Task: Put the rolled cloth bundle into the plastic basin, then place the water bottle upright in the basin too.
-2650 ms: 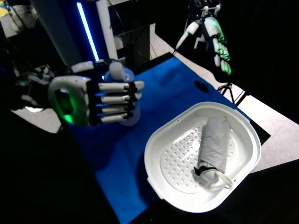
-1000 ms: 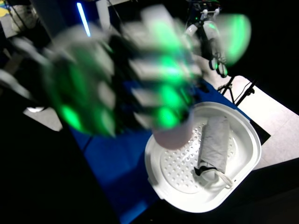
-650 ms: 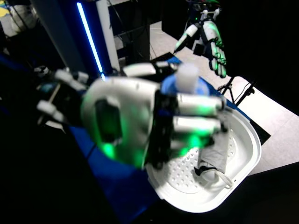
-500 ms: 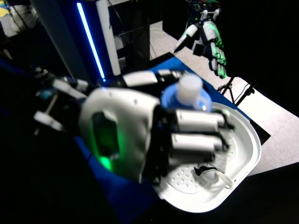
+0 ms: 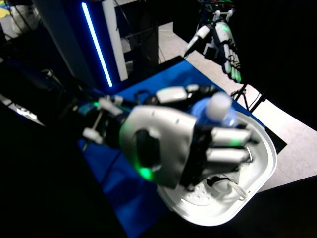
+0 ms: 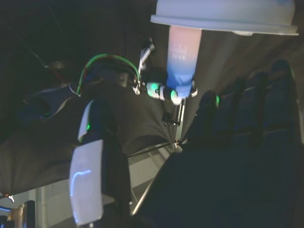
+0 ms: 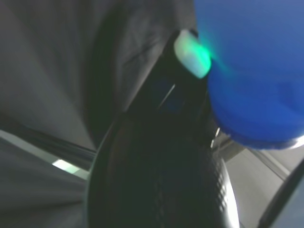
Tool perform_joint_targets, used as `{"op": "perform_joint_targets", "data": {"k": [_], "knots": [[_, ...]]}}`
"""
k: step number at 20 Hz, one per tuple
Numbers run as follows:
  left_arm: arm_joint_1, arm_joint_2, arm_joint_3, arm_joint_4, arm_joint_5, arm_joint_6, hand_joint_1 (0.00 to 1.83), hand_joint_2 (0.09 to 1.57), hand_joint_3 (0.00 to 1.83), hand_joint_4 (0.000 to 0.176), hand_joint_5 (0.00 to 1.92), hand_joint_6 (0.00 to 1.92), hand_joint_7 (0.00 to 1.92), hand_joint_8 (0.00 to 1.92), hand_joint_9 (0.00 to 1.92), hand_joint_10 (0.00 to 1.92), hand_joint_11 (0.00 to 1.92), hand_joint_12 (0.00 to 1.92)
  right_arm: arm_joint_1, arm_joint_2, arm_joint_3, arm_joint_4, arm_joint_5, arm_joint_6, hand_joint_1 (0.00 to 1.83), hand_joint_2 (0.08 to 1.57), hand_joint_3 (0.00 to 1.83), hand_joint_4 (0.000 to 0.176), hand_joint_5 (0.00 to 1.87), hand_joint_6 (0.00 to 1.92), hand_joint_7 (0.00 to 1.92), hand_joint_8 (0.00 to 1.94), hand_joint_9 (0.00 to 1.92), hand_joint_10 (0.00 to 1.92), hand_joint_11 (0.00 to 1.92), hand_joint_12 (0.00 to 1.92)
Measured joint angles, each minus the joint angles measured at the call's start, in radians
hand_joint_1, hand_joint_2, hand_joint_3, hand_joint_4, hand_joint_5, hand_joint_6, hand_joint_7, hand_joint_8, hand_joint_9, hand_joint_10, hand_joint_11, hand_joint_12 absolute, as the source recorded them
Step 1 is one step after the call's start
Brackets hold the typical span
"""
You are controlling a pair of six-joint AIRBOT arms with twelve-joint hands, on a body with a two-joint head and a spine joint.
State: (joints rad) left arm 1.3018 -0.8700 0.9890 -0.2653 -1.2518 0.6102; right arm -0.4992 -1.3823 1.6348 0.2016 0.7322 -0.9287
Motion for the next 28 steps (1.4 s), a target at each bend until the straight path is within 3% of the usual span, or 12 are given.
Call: {"op": "perform_joint_targets", "data": {"k": [2, 12, 15, 16, 17, 18, 19, 20, 21, 24, 27, 28], "knots": [[0.0, -0.001, 0.0, 0.0, -0.006, -0.001, 0.47, 0.88, 0.0, 0.158, 0.07, 0.0, 0.1, 0.0, 0.07, 0.0, 0.06, 0.13, -0.011, -0.002, 0.001, -0.001, 0.014, 0.004, 1.12, 1.19, 0.0, 0.0, 0.83, 1.23, 1.13, 1.71, 1.27, 1.83, 1.26, 1.92], [0.0, -0.013, 0.0, -0.003, -0.013, -0.005, 0.47, 0.87, 0.0, 0.15, 0.07, 0.0, 0.09, 0.0, 0.09, 0.0, 0.09, 0.16, -0.095, -0.037, 0.011, 0.009, 0.102, 0.083, 1.13, 1.19, 0.0, 0.0, 0.83, 1.22, 1.13, 1.72, 1.24, 1.87, 1.24, 1.92], [0.0, -0.013, 0.0, -0.003, -0.016, -0.005, 0.47, 0.87, 0.0, 0.143, 0.07, 0.0, 0.09, 0.0, 0.08, 0.0, 0.09, 0.16, -0.105, -0.04, 0.013, 0.022, 0.117, 0.085, 1.12, 1.19, 0.0, 0.0, 0.82, 1.23, 0.98, 1.55, 1.11, 1.77, 1.08, 1.92], [0.0, -0.013, 0.0, -0.004, -0.016, -0.005, 0.48, 0.88, 0.0, 0.153, 0.07, 0.0, 0.09, 0.0, 0.08, 0.0, 0.08, 0.15, -0.105, -0.04, 0.013, 0.021, 0.118, 0.085, 1.08, 1.21, 0.0, 0.0, 0.78, 1.28, 0.88, 1.22, 0.96, 1.55, 0.91, 1.77], [0.0, -0.013, 0.0, -0.004, -0.016, -0.005, 0.47, 0.88, 0.0, 0.149, 0.07, 0.0, 0.09, 0.0, 0.08, 0.0, 0.08, 0.15, -0.105, -0.04, 0.013, 0.021, 0.118, 0.085, 0.96, 1.15, 0.0, 0.0, 0.62, 0.63, 0.8, 0.81, 0.79, 1.33, 0.72, 1.63], [0.0, -0.013, 0.0, -0.004, -0.016, -0.005, 0.47, 0.88, 0.0, 0.146, 0.07, 0.0, 0.09, 0.0, 0.09, 0.0, 0.09, 0.16, -0.105, -0.04, 0.013, 0.02, 0.118, 0.084, 0.91, 1.13, 0.0, 0.0, 0.63, 0.26, 0.82, 0.57, 0.73, 1.12, 0.62, 1.54], [0.0, -0.013, 0.0, -0.004, -0.016, -0.005, 0.47, 0.88, 0.0, 0.144, 0.07, 0.0, 0.09, 0.0, 0.09, 0.0, 0.09, 0.16, -0.105, -0.04, 0.013, 0.02, 0.119, 0.084, 0.79, 1.12, 0.0, 0.0, 0.59, 0.02, 0.79, 0.18, 0.69, 0.52, 0.41, 1.2], [0.0, -0.013, 0.0, -0.004, -0.016, -0.005, 0.46, 0.88, 0.0, 0.145, 0.06, 0.0, 0.09, 0.0, 0.09, 0.0, 0.09, 0.16, -0.105, -0.04, 0.013, 0.019, 0.119, 0.081, 0.7, 1.11, 0.0, 0.025, 0.47, 0.0, 0.64, 0.01, 0.68, 0.11, 0.42, 0.85], [0.0, -0.013, 0.0, -0.004, -0.016, -0.005, 0.47, 0.87, 0.0, 0.146, 0.07, 0.0, 0.08, 0.0, 0.08, 0.0, 0.08, 0.15, -0.105, -0.04, 0.013, 0.02, 0.115, 0.085, 0.64, 1.12, 0.0, 0.048, 0.36, 0.0, 0.5, 0.0, 0.59, 0.01, 0.35, 0.73], [0.0, -0.013, 0.0, -0.007, -0.016, -0.005, 0.48, 0.87, 0.0, 0.15, 0.07, 0.0, 0.09, 0.0, 0.09, 0.0, 0.08, 0.16, -0.109, -0.04, 0.012, 0.015, 0.121, 0.091, 0.6, 1.07, 0.0, 0.09, 0.2, 0.0, 0.35, 0.0, 0.34, 0.0, 0.0, 0.68], [0.0, -0.013, 0.0, -0.008, -0.016, -0.005, 0.48, 0.87, 0.0, 0.156, 0.07, 0.0, 0.09, 0.0, 0.09, 0.0, 0.07, 0.16, -0.109, -0.034, 0.006, 0.015, 0.123, 0.092, 0.57, 1.04, 0.0, 0.127, 0.11, 0.0, 0.29, 0.0, 0.23, 0.0, 0.0, 0.43], [0.0, -0.013, 0.0, -0.008, -0.016, -0.005, 0.49, 0.87, 0.0, 0.155, 0.06, 0.0, 0.1, 0.0, 0.09, 0.0, 0.07, 0.15, -0.109, -0.032, 0.005, 0.014, 0.124, 0.093, 0.57, 1.04, 0.0, 0.123, 0.1, 0.0, 0.28, 0.0, 0.22, 0.0, 0.0, 0.39]]}}
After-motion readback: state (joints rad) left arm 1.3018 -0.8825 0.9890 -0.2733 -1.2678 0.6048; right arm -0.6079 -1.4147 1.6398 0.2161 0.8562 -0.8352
